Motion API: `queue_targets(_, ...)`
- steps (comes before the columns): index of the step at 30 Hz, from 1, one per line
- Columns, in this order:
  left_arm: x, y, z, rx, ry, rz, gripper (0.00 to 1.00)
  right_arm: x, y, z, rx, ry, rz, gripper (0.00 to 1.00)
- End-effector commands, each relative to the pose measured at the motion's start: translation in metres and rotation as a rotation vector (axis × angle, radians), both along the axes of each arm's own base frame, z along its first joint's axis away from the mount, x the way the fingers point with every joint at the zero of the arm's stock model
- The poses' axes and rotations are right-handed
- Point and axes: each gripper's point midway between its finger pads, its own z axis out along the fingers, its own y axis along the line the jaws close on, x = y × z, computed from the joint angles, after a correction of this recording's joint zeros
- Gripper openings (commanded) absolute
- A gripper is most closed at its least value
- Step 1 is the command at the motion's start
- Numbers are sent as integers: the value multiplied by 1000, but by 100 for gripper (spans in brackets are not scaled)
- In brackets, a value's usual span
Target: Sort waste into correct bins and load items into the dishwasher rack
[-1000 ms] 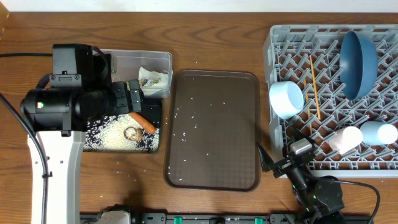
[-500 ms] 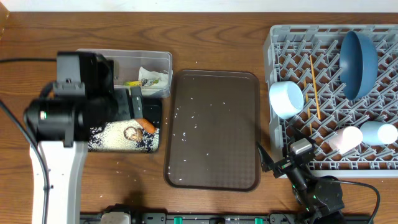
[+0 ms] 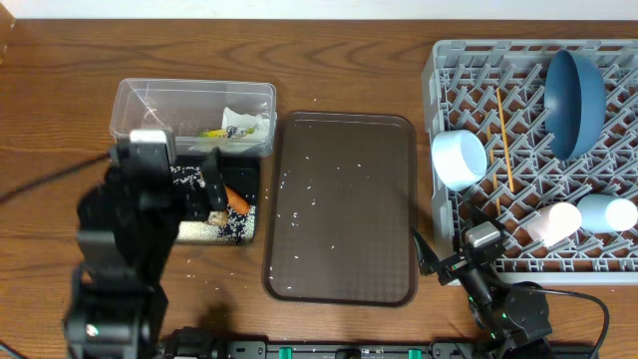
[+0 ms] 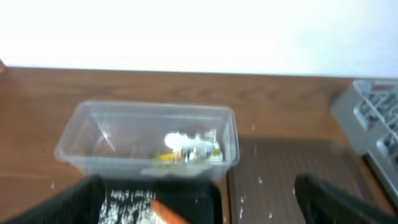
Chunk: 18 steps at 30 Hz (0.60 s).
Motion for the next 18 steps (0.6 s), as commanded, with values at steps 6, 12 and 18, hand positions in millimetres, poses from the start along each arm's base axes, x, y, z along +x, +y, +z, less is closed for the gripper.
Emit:
queue_targets(6,-22,0,-47,11,-174,-9,98,3,-6,-1,10,9,-32,99)
queue_targets(12,-39,1,-73,8,-256,-9,98,3,-6,-1,10,9,-32,99)
queue_targets(18,-45,1,-99,5,-301,-8,98,3,-6,-1,10,9,-32,99)
